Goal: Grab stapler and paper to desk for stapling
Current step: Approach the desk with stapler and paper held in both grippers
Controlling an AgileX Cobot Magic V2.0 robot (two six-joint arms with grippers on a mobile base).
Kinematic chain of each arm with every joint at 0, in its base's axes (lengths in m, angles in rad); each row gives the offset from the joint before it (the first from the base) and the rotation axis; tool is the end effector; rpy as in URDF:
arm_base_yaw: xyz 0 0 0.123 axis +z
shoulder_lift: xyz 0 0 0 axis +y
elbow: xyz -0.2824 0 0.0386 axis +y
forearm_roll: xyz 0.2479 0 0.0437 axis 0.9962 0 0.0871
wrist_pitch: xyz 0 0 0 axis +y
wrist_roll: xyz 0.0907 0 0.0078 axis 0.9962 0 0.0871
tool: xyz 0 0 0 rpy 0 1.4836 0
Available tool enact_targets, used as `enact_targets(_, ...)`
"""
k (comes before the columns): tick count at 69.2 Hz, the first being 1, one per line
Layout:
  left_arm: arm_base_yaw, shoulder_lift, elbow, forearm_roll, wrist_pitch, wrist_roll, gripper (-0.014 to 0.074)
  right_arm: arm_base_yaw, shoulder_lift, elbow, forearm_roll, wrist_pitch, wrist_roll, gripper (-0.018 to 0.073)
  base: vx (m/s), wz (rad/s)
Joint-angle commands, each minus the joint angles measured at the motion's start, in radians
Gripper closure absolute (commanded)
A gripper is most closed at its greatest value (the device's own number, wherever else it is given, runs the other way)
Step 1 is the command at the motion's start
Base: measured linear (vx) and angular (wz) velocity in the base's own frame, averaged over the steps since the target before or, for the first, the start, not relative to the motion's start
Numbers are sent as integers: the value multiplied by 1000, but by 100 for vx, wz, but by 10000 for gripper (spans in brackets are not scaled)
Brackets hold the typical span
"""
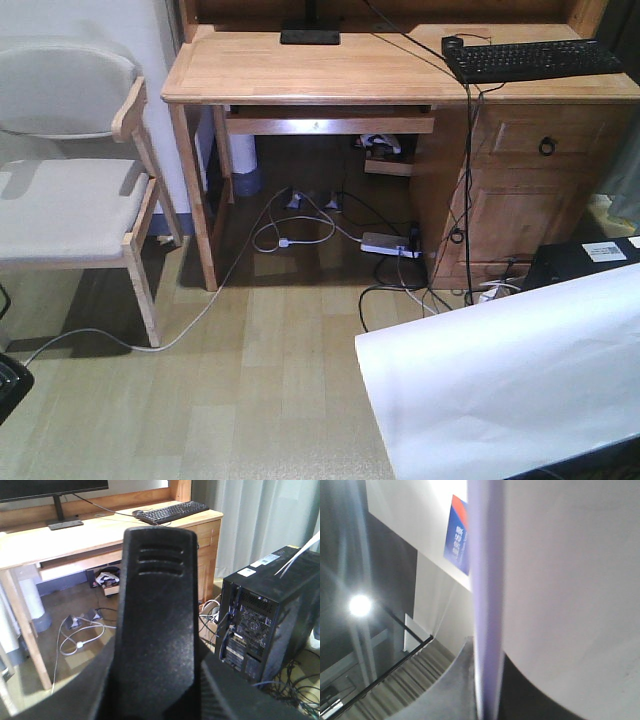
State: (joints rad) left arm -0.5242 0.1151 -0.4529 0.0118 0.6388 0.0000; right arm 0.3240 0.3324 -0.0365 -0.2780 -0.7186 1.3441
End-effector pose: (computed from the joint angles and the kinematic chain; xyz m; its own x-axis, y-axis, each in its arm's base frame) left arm 0.0282 -0.0156 0.2977 -0.1790 0.1144 -0.9772 0.4963 0.8681 0.0107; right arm 0.0655 0.0393 0.2632 -0.2308 0.8619 -0.4514 -0.6014 0.2384 0.7626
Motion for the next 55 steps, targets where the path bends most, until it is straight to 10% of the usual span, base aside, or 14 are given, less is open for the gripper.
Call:
enact_targets(1,-5,10,-30,-5,-122,0,603,-4,9,-24,0,-65,-13,561,18,-11)
enact_targets(55,-5,10,-30,-5,-122,0,603,-4,9,-24,0,-65,-13,561,19,-7)
